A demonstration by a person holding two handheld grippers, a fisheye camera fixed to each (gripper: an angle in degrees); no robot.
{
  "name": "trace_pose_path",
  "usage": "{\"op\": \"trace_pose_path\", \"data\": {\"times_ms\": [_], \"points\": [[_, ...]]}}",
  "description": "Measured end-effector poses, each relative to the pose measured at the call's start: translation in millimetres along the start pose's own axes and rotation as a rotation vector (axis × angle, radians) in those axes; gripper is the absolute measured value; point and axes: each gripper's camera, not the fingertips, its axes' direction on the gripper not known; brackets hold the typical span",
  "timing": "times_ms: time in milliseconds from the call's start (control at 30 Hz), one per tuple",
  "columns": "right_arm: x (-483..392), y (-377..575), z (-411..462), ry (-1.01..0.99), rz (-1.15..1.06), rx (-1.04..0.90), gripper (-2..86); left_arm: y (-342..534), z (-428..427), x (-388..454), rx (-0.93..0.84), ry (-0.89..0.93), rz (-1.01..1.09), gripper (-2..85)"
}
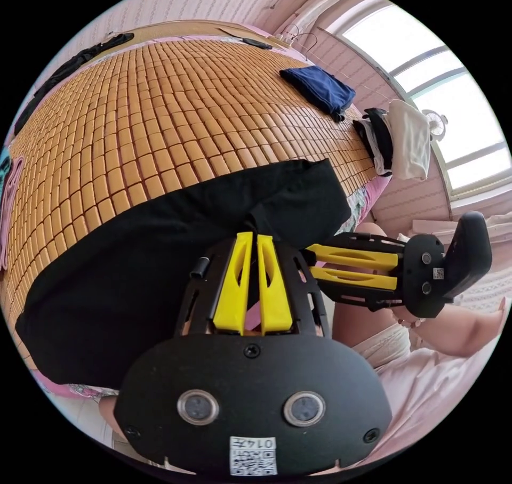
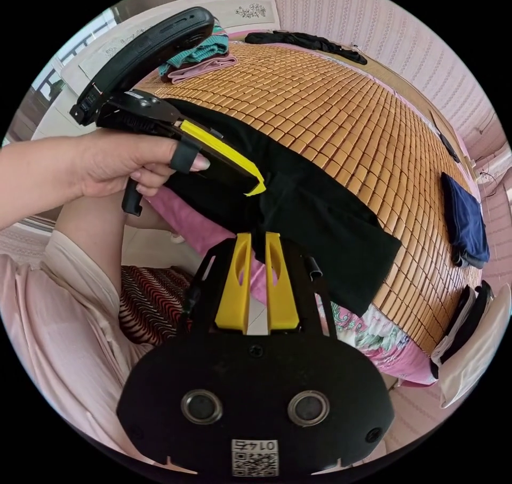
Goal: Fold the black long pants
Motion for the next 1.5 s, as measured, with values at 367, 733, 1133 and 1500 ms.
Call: {"op": "trace_pose_path", "data": {"times_ms": [367, 733, 1133, 1500], "points": [[-31.9, 3.4, -52.9, 0.132, -0.047, 0.12, 3.1, 11.9, -69.5, -9.1, 0.131, 0.103, -0.042, 5.4], [-53.0, 9.3, -62.0, 0.192, -0.105, 0.158, 2.9, 15.1, -76.5, -58.3, 0.098, 0.464, -0.244, 3.7], [-68.7, -21.2, -86.4, 0.139, -0.202, 0.234, 3.1, 56.6, -182.3, -63.5, 0.255, 0.311, -0.131, -0.9], [-189.9, -243.0, -114.6, -0.307, -0.444, 0.417, 9.9, 206.6, -493.2, -214.9, 0.528, -0.433, -0.464, 5.4]]}}
